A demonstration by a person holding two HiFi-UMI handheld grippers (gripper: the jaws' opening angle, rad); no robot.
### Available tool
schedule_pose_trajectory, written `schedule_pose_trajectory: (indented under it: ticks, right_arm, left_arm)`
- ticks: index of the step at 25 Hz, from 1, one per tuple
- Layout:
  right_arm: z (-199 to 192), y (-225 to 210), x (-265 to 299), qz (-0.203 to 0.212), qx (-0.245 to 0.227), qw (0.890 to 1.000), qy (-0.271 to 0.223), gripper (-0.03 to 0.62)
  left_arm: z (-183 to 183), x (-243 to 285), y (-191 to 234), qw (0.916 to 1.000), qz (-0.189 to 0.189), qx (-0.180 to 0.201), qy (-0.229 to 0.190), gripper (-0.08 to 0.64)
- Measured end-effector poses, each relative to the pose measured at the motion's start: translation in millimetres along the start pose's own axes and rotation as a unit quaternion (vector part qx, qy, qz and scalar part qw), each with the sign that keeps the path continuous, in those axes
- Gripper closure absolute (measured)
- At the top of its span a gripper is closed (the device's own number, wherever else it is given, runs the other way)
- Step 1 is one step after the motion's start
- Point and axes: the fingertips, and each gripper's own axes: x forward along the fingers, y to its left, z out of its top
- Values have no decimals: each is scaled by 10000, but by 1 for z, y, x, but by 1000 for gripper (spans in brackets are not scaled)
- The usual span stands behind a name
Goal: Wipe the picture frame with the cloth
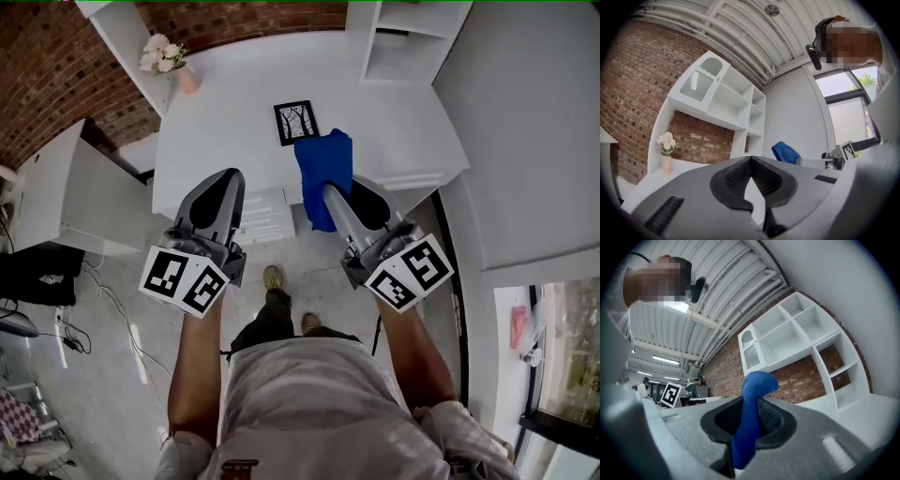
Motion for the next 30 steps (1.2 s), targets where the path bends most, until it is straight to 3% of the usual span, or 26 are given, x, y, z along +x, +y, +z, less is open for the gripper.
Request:
schedule_pose_trajectory:
  ticks: [16, 24, 30]
  right_arm:
    - [-31, -86, 124, -487, -293, 9969, 536, 520]
    - [-59, -135, 192, -891, -306, 9916, 890, 520]
    - [-87, -167, 226, -1167, -288, 9857, 1178, 520]
  left_arm:
    - [-39, 110, 124, 9993, -140, -180, 294, 560]
    - [-84, 172, 189, 9940, -208, -470, 964, 560]
    - [-126, 204, 221, 9819, -229, -995, 1593, 557]
